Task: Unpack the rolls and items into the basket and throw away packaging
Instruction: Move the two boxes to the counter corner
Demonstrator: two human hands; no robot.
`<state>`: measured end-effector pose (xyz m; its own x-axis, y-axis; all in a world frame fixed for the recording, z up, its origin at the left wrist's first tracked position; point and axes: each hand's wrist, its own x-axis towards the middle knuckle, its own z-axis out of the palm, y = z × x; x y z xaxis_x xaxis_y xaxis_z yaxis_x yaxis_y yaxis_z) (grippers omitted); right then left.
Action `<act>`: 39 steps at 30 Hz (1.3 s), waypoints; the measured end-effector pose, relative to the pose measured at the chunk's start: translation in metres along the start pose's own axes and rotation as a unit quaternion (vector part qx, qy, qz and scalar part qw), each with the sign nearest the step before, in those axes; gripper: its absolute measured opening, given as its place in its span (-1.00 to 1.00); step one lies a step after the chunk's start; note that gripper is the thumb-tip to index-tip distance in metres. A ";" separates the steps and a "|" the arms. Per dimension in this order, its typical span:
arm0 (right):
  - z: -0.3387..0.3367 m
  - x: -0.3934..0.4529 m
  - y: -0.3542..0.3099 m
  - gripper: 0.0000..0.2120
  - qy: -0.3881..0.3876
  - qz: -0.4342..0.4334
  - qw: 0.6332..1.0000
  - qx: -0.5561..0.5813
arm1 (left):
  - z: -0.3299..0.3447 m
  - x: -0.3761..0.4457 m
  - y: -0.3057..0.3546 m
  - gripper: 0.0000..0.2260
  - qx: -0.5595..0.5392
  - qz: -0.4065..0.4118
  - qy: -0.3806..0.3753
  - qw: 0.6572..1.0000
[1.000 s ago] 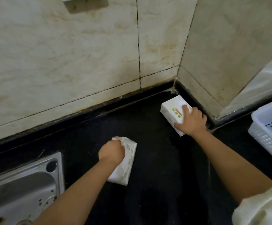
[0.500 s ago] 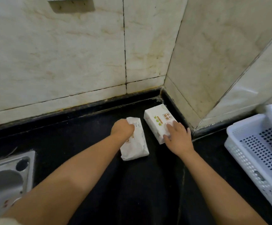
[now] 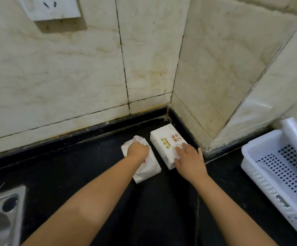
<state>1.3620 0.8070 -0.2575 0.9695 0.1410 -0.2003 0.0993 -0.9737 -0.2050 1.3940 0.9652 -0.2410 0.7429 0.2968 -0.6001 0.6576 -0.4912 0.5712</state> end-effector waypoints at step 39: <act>-0.035 -0.623 -0.007 -0.59 0.179 0.531 0.828 0.035 | 0.107 -0.480 -0.142 -0.55 0.460 0.666 -0.151 0.568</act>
<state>0.7648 0.7200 -0.0982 0.5077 -0.8615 -0.0094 -0.8522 -0.5005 -0.1524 0.9304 0.8047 -0.0945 0.3586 -0.9248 -0.1272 -0.9082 -0.3771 0.1815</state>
